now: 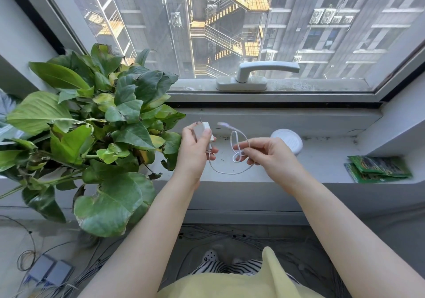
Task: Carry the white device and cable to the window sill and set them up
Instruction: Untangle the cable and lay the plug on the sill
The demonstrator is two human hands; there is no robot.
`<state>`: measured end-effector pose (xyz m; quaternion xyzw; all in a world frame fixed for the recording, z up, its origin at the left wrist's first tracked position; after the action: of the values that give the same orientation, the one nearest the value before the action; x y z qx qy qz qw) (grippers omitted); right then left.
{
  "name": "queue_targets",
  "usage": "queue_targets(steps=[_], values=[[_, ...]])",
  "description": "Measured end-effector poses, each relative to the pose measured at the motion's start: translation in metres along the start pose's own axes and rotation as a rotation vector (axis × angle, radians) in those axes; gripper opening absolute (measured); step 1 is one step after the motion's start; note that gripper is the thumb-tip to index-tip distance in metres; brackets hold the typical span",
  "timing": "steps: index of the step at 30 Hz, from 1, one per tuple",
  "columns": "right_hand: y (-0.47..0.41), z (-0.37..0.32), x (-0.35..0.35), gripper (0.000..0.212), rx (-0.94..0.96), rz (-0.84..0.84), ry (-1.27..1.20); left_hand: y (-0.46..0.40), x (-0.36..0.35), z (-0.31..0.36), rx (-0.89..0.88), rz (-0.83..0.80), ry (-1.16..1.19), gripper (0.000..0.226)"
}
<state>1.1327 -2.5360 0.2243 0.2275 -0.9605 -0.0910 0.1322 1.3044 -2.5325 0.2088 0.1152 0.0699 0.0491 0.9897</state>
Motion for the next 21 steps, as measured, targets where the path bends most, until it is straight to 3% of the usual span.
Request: queue_targets(steps=[6,12,16,21], values=[[-0.002,0.019,0.004,0.02,-0.093,-0.011,-0.053,-0.004,-0.002,-0.008,-0.046,-0.014,0.011,0.008],[-0.006,0.036,-0.006,0.016,-0.127,0.006,-0.161,-0.01,-0.007,-0.021,0.047,-0.013,0.099,0.025],[-0.011,0.048,-0.011,0.022,-0.114,0.047,-0.148,-0.008,-0.009,-0.017,-0.029,0.002,0.209,0.028],[-0.013,0.062,-0.016,0.019,-0.14,0.104,-0.272,-0.005,-0.02,-0.007,-0.07,-0.2,0.399,0.022]])
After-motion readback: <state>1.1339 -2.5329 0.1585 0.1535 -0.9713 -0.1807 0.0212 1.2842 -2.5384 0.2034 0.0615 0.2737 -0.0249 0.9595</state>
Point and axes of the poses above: each hand's wrist, its own y-axis away from the middle knuckle, its own x-axis out of the back of the hand, z = x × y, the point moved 2 cm from there along -y, towards the middle knuckle, and after that the axes turned 9 degrees about -z, right-handed, at the moved point
